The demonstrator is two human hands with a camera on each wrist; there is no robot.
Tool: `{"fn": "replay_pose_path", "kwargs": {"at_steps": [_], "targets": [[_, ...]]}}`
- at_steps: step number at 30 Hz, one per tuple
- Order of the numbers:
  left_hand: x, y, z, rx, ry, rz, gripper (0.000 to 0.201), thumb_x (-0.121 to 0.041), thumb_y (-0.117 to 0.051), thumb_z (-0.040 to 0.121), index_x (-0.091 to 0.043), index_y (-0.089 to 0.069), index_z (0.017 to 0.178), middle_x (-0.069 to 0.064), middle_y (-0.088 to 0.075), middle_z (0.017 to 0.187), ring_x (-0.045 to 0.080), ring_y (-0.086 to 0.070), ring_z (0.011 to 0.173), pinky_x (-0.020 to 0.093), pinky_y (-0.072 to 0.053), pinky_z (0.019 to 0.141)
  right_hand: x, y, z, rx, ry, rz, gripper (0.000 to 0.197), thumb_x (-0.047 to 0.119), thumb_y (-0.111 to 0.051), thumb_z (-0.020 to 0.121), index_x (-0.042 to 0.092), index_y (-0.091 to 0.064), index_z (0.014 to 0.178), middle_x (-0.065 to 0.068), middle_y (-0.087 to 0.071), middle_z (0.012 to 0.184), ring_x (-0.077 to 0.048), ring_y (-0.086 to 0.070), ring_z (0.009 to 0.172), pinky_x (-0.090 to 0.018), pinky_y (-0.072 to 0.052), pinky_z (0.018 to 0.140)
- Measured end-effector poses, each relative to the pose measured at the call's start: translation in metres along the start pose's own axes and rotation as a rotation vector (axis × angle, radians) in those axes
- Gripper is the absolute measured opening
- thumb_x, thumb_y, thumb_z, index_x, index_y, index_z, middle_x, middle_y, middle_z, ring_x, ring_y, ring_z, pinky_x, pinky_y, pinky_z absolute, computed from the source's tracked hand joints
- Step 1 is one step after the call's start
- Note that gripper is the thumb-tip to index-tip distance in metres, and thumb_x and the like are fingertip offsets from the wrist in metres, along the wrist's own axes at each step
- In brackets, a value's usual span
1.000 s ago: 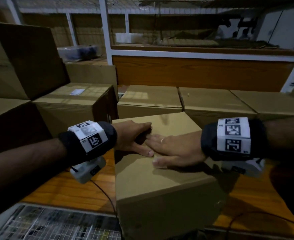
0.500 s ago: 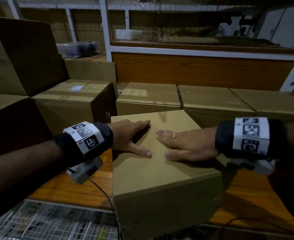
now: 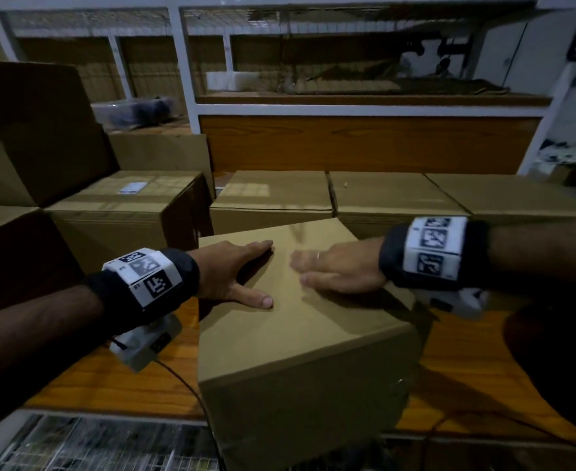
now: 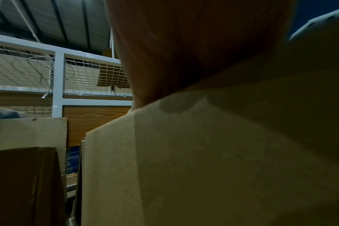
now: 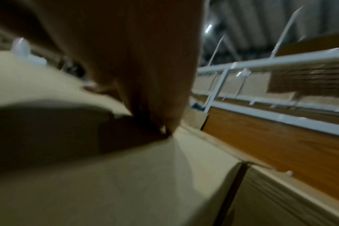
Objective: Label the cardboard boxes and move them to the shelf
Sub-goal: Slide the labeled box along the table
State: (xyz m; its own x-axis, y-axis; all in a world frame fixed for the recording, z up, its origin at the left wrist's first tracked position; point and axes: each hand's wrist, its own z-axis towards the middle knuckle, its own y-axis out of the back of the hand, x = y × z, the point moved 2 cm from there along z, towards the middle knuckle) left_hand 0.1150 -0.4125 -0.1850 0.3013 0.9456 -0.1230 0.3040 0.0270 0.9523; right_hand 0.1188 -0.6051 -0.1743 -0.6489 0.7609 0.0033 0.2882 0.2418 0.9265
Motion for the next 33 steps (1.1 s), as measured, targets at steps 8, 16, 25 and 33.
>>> {"fn": "replay_pose_path", "kwargs": {"at_steps": [8, 16, 25, 33], "targets": [[-0.002, -0.005, -0.008, -0.024, -0.001, -0.005, 0.096, -0.064, -0.055, 0.080, -0.029, -0.003, 0.152, 0.002, -0.019, 0.158, 0.023, -0.033, 0.137, 0.033, -0.030, 0.110, -0.018, -0.014, -0.024, 0.010, -0.015, -0.002, 0.062, 0.050, -0.022, 0.101, 0.023, -0.001, 0.154, 0.007, 0.005, 0.161, -0.009, -0.006, 0.147, -0.022, -0.004, 0.113], [0.002, -0.035, -0.070, 0.062, -0.086, -0.114, 0.117, -0.086, -0.053, 0.058, -0.045, 0.011, 0.147, -0.028, 0.021, 0.149, 0.000, 0.022, 0.139, 0.029, 0.005, 0.111, -0.042, -0.047, -0.074, -0.056, -0.074, 0.233, 0.099, 0.075, -0.043, 0.074, 0.036, 0.006, 0.150, 0.027, 0.017, 0.150, 0.005, 0.012, 0.138, -0.020, 0.002, 0.109], [-0.003, -0.056, -0.098, -0.188, -0.120, -0.170, 0.089, -0.083, -0.044, 0.064, -0.055, -0.007, 0.140, -0.040, 0.008, 0.144, -0.016, 0.008, 0.137, 0.013, -0.003, 0.111, -0.018, -0.083, -0.080, -0.416, -0.093, 0.278, 0.099, 0.066, -0.061, 0.070, 0.036, -0.009, 0.149, 0.024, 0.000, 0.154, 0.008, 0.006, 0.139, -0.016, -0.001, 0.112], [0.021, -0.081, -0.109, -0.401, 0.000, -0.350, 0.104, -0.091, -0.047, 0.047, -0.058, -0.011, 0.139, -0.029, 0.012, 0.152, -0.001, 0.000, 0.142, 0.030, -0.012, 0.117, -0.004, -0.098, -0.086, -0.512, -0.203, 0.481, 0.106, 0.075, -0.054, 0.053, 0.045, -0.011, 0.146, 0.022, 0.006, 0.153, 0.002, -0.008, 0.137, -0.020, -0.013, 0.108]]}}
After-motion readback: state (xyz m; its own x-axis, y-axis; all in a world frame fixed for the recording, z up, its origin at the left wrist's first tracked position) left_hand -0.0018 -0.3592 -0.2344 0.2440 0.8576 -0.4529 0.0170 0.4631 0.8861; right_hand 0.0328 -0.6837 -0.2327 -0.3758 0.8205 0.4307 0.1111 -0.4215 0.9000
